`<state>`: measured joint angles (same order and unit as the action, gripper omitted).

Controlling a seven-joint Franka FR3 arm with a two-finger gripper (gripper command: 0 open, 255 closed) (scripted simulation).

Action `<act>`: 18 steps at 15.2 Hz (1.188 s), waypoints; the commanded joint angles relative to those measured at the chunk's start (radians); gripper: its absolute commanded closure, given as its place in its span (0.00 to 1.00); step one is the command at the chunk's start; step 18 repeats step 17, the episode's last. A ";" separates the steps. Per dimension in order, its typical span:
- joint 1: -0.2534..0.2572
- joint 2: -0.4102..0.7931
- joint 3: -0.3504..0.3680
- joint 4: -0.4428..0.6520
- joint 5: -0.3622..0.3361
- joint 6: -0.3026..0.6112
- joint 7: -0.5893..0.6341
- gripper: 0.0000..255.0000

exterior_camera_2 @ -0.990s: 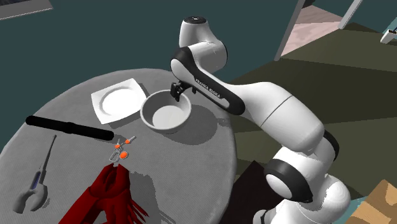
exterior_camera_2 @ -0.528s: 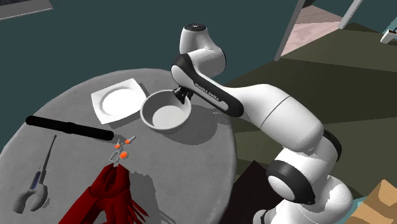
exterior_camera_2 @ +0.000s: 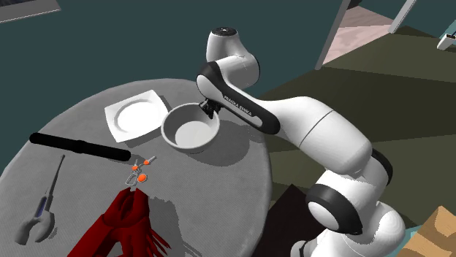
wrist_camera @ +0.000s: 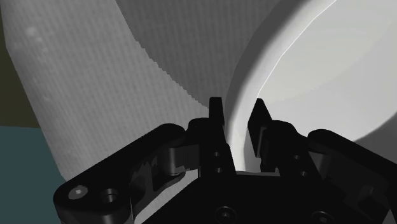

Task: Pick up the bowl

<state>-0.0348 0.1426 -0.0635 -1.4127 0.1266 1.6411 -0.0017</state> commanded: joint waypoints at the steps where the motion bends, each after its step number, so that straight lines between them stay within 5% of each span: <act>1: 0.000 0.006 0.000 0.020 0.000 -0.017 0.002 1.00; 15: -0.013 0.126 -0.002 0.391 0.011 -0.266 0.024 1.00; 18: -0.013 0.128 -0.002 0.396 0.011 -0.269 0.024 1.00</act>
